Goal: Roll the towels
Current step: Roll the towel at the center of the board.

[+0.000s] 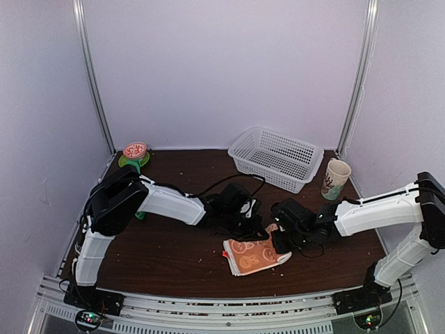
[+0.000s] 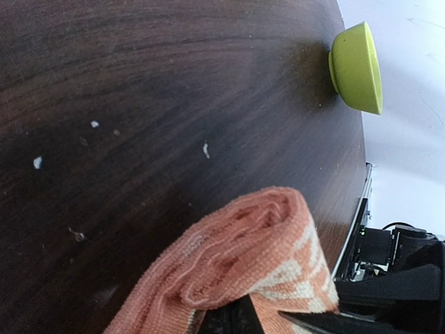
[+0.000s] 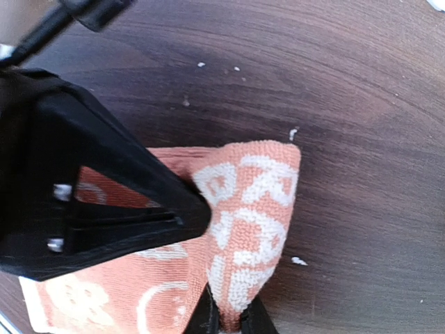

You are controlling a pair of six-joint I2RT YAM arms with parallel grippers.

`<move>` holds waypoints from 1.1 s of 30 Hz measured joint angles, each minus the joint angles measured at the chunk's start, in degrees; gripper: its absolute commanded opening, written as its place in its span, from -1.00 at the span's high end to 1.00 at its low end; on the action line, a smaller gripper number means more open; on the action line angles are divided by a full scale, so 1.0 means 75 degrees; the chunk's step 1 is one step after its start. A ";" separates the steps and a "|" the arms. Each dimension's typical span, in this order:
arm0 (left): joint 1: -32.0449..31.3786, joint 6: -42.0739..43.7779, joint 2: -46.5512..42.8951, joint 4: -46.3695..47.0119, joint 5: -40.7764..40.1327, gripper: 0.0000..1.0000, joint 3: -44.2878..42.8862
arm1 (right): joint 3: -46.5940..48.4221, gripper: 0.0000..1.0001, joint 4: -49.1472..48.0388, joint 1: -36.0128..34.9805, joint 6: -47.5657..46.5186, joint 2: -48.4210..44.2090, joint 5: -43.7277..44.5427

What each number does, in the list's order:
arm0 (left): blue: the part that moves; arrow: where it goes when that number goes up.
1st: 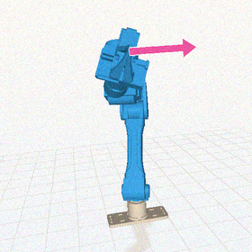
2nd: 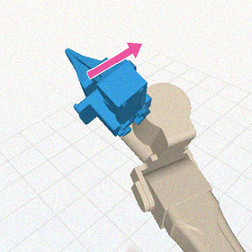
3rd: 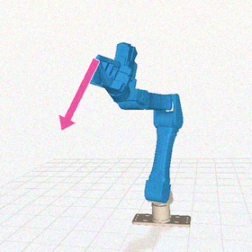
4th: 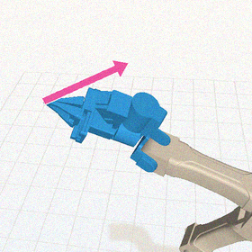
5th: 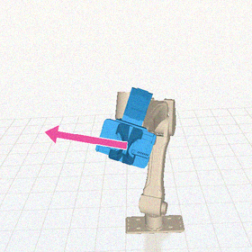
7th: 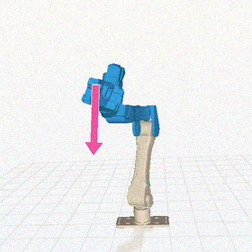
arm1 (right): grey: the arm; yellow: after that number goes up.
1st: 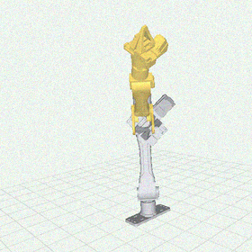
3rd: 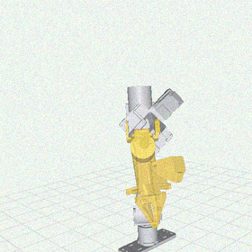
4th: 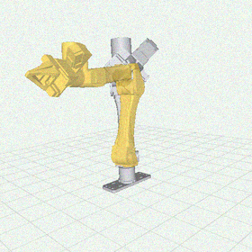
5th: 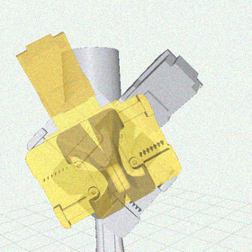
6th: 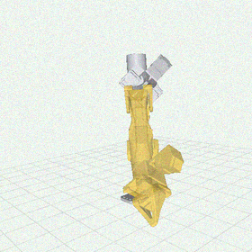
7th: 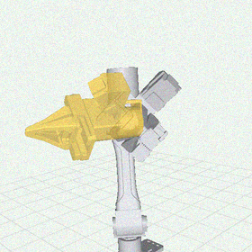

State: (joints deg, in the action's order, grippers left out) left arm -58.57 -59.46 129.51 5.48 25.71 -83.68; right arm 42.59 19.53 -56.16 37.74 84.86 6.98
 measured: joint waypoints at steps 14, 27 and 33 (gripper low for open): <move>0.0000 -0.0003 0.0047 0.0277 0.0035 1.00 0.0157 | 0.0189 0.65 0.0064 -0.0015 -0.0309 -0.0143 -0.0370; 0.0003 -0.0096 0.0032 0.0321 0.0166 0.78 0.0265 | 0.0991 1.00 0.0676 -0.0490 -0.0842 0.0353 0.0090; 0.0000 -0.0102 -0.0102 0.0472 0.0172 0.82 0.0527 | 0.1061 1.00 0.0787 -0.0632 -0.0801 0.0571 0.0452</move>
State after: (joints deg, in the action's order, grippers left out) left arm -58.57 -60.23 128.75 9.02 27.00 -79.72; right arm 50.54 25.43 -60.90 31.73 89.14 10.37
